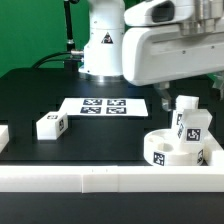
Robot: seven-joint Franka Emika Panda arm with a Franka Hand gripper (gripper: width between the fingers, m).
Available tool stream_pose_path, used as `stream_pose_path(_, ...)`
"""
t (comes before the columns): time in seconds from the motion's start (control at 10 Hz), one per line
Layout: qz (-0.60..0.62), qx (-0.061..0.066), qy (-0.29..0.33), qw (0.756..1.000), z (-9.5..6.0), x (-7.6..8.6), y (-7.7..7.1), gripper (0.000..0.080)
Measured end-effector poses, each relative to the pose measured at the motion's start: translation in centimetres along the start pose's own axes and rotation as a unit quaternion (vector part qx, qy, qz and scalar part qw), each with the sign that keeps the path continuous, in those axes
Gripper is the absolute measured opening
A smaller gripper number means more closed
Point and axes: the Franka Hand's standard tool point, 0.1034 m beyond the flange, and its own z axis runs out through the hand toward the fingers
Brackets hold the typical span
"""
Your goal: Assemble stool
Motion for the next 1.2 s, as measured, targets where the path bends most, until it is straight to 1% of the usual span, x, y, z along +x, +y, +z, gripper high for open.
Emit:
stream_pose_path(0.1,-0.075,-0.006,-0.006,0.997,0.2,0.1,-0.9,0.0648)
stream_pose_path(0.2,-0.128,-0.011,-0.004,0.992,0.3,0.4,-1.3,0.0648)
stream_pose_path(0.3,-0.163,-0.014,-0.001,0.986,0.3,0.5,-1.1,0.0648)
stream_pose_path(0.4,-0.237,-0.020,-0.006,0.971,0.2,0.3,-0.5,0.0648)
stream_pose_path(0.5,-0.257,-0.022,-0.008,0.966,0.2,0.3,-0.3,0.0648)
stream_pose_path(0.6,-0.321,-0.029,-0.015,0.946,0.3,0.2,-0.1,0.0648)
stream_pose_path(0.7,-0.372,-0.037,-0.028,0.927,0.9,0.0,-0.2,0.0648)
stream_pose_path(0.8,-0.409,-0.040,-0.034,0.911,1.5,-0.2,-0.3,0.0648)
stream_pose_path(0.9,-0.456,-0.042,-0.042,0.888,1.9,-0.3,-0.2,0.0648)
stream_pose_path(1.0,-0.470,-0.043,-0.045,0.880,2.1,-0.2,-0.3,0.0648)
stream_pose_path(1.2,-0.465,-0.042,-0.048,0.883,2.5,-0.4,-0.3,0.0648)
